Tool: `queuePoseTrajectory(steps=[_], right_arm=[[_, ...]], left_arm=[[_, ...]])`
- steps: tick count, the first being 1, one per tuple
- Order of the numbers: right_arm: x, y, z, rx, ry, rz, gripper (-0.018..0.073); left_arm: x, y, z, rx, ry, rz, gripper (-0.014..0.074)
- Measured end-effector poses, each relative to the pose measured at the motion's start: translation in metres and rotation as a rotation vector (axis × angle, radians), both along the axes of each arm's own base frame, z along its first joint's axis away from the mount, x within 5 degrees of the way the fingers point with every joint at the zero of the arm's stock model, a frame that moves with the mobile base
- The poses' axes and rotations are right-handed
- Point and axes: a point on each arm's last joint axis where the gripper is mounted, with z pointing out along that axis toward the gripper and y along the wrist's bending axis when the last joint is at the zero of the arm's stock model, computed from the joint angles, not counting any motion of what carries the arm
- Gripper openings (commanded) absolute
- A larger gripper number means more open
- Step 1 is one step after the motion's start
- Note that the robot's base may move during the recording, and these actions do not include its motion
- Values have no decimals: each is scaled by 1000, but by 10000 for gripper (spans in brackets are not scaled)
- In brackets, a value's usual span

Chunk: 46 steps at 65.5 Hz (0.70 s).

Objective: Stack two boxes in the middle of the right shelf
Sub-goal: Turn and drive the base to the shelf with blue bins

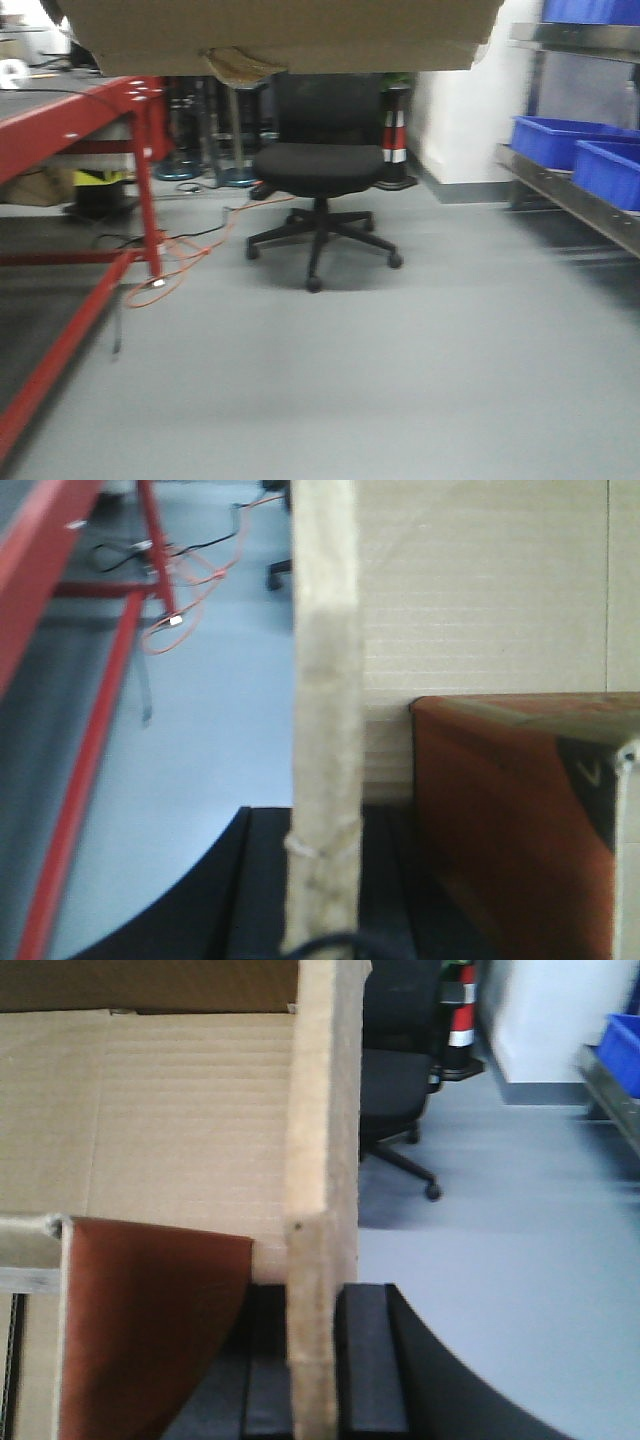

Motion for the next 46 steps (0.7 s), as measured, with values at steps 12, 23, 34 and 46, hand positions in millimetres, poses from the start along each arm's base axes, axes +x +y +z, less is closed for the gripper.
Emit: queuePoseTrajectory(steps=[12, 23, 34, 46], right_arm=[[0, 0, 0, 0, -1, 1, -162], [0, 0, 0, 0, 0, 1, -162], [0, 0, 0, 0, 0, 1, -162], [0, 0, 0, 0, 0, 1, -162]], left_arm=[[0, 0, 0, 2, -1, 1, -111], [0, 0, 0, 2, -1, 1, -111], [0, 0, 0, 2, -1, 1, -111], [0, 0, 0, 2, -1, 1, -111]])
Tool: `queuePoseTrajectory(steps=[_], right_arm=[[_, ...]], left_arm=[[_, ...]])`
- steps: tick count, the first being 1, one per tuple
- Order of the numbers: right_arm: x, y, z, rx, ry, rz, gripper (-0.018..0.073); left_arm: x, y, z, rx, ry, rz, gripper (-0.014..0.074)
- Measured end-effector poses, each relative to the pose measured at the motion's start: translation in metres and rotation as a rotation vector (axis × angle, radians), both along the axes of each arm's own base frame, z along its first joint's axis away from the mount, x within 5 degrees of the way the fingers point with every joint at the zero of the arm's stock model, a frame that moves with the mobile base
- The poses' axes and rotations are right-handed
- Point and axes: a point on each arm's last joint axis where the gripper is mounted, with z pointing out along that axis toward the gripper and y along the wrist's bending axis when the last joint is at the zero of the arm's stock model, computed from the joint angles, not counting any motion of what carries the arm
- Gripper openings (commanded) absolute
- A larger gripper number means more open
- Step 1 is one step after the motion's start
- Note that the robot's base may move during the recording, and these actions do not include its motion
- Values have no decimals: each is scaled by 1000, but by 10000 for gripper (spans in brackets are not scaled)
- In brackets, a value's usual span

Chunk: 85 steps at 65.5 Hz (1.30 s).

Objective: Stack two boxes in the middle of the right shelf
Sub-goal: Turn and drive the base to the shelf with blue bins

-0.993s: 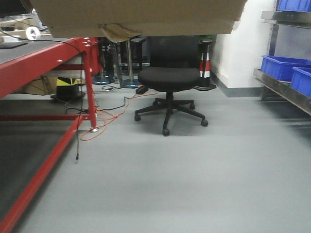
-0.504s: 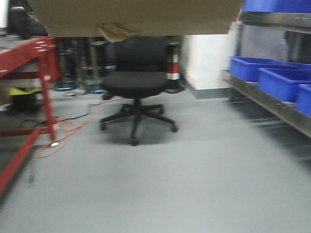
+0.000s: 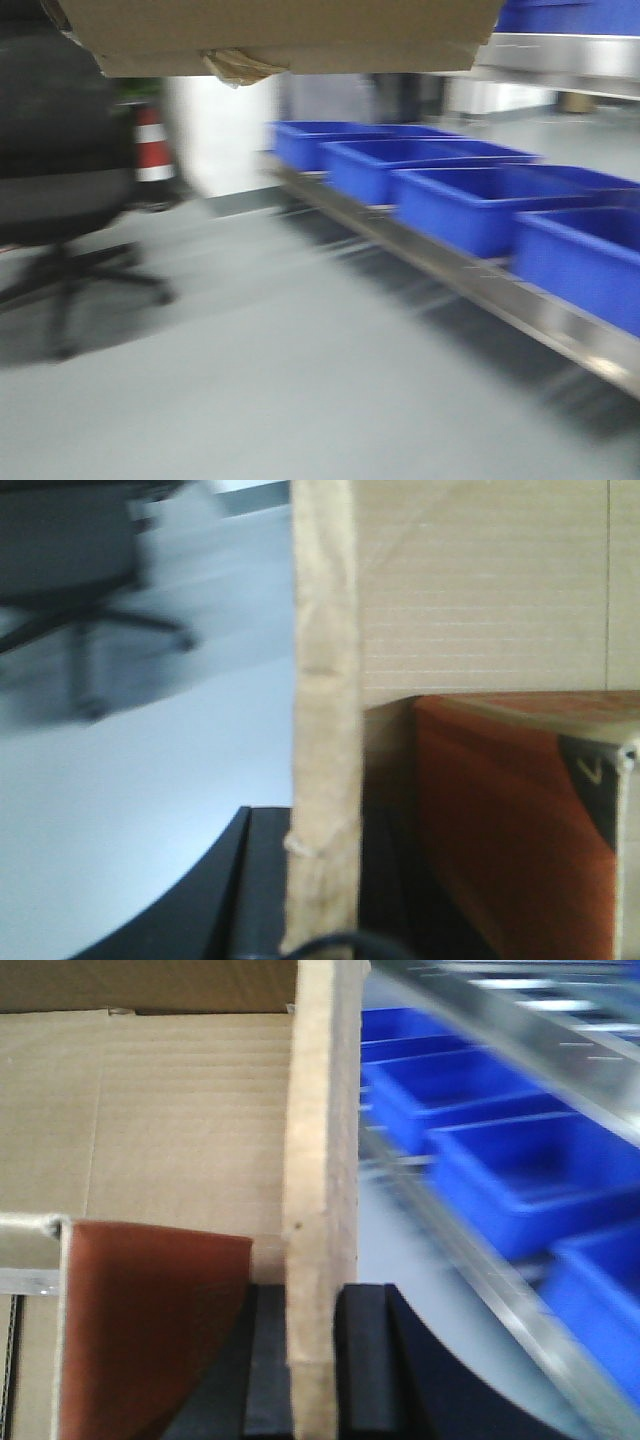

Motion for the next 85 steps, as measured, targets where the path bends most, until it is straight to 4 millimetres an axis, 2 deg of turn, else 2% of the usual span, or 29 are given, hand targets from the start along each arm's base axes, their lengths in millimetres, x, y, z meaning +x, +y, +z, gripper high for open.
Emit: queuePoseTrajectory(steps=[85], right_arm=[[0, 0, 0, -2, 2, -2, -162]], left_arm=[[1, -1, -1, -1, 3, -1, -111]])
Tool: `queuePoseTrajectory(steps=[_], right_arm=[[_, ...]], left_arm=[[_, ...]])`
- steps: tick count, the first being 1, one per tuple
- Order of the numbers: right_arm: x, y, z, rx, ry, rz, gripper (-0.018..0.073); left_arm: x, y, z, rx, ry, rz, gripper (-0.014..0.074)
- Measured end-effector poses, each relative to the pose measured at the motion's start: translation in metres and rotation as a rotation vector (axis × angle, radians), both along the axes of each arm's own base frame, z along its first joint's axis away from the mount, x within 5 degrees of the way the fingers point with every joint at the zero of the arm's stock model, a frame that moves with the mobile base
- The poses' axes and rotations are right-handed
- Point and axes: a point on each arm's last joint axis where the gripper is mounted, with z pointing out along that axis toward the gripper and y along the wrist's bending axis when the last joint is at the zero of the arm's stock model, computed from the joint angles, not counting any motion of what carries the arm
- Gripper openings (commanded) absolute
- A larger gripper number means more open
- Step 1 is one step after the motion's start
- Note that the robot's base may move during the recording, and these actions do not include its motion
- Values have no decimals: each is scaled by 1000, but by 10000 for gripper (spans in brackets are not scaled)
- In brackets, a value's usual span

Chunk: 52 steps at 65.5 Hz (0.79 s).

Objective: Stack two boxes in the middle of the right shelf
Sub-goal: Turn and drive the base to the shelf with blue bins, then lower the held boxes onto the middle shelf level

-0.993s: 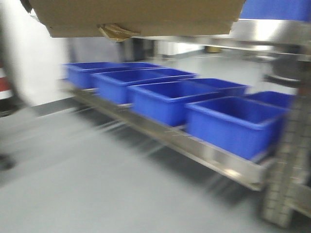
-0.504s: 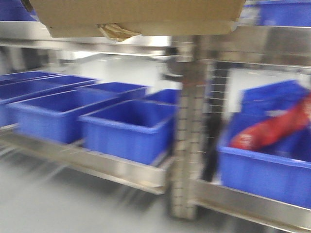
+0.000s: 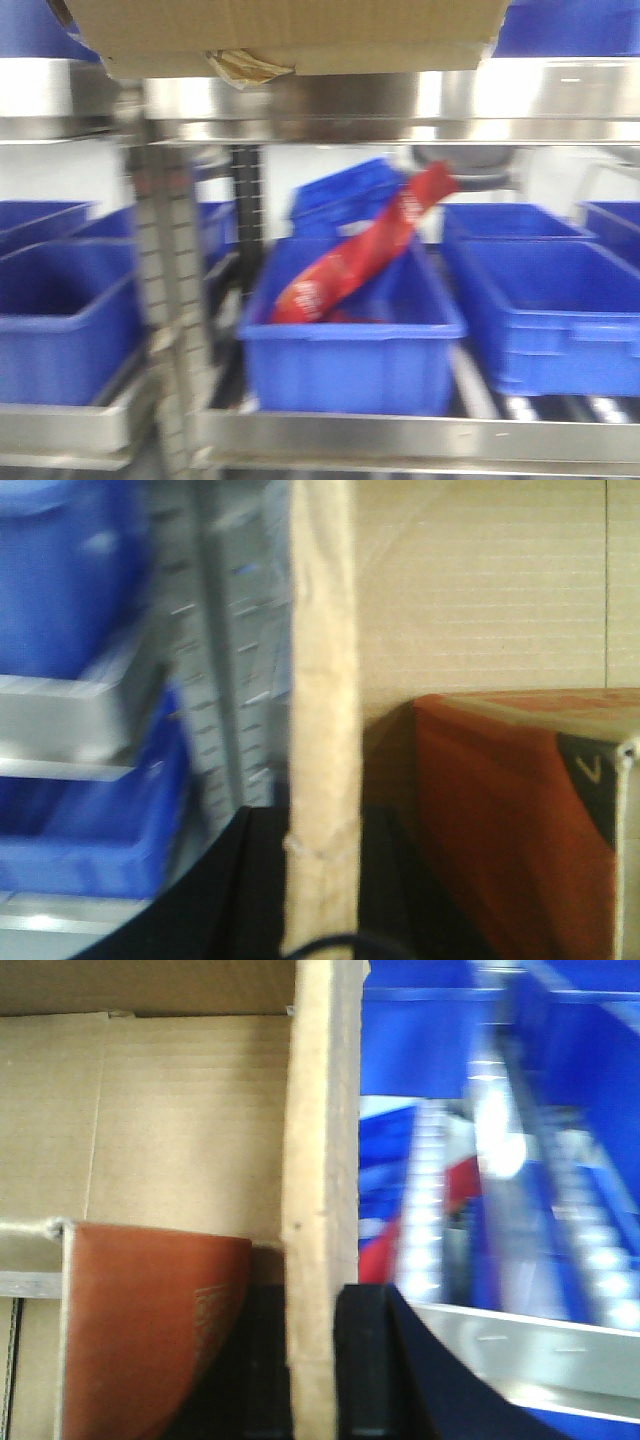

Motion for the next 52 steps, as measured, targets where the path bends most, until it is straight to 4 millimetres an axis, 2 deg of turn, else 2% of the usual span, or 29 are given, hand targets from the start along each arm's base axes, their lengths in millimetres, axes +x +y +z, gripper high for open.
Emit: queuePoseTrajectory(steps=[52], right_arm=[[0, -1, 0, 0, 0, -2, -162]], left_arm=[[0, 0, 0, 0, 0, 0, -111]])
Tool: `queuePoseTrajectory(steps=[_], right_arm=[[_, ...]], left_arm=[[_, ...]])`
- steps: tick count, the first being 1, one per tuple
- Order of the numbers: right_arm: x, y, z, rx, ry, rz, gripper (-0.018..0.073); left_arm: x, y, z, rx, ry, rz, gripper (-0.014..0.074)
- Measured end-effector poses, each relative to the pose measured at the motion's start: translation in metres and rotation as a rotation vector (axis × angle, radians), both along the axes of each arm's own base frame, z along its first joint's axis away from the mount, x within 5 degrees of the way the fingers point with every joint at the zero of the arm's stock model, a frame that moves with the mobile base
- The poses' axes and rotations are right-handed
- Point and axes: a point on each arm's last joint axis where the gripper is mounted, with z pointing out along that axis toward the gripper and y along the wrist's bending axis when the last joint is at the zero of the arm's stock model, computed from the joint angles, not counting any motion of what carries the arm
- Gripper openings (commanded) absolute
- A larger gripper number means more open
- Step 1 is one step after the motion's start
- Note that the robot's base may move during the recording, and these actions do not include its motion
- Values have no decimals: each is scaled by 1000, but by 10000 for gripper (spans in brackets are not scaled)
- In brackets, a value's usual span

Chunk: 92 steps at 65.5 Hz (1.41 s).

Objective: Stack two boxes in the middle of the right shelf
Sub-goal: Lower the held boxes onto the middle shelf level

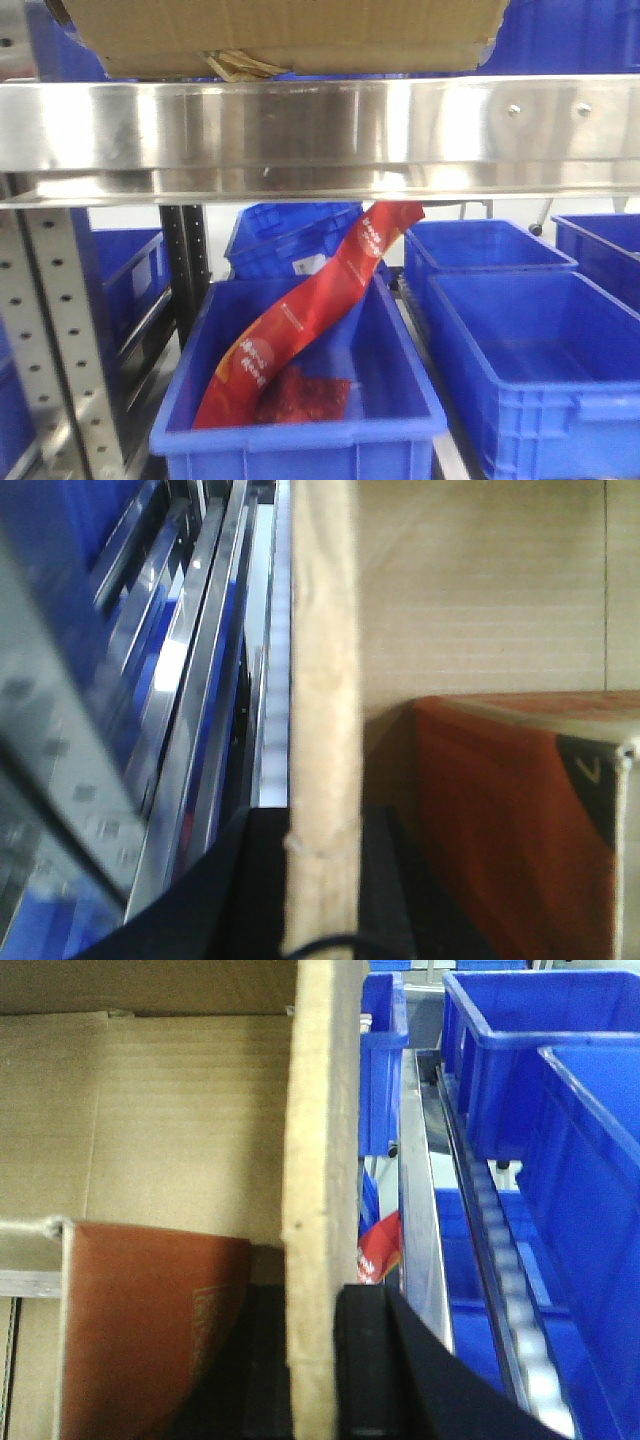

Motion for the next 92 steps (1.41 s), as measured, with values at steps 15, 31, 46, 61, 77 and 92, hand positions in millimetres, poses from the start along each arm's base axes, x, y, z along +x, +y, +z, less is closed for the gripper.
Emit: queuePoseTrajectory(steps=[15, 31, 46, 61, 77, 92], right_arm=[[0, 0, 0, 0, -2, 1, -162], [0, 0, 0, 0, -2, 1, -162], [0, 0, 0, 0, -2, 1, -162], [0, 0, 0, 0, -2, 1, -162], [0, 0, 0, 0, -2, 1, -162], [0, 0, 0, 0, -2, 1, -162]], left_arm=[[0, 0, 0, 0, 0, 0, -111], [0, 0, 0, 0, 0, 0, -111], [0, 0, 0, 0, 0, 0, -111], [0, 0, 0, 0, 0, 0, -111], [0, 0, 0, 0, 0, 0, -111], [0, 0, 0, 0, -2, -1, -111]])
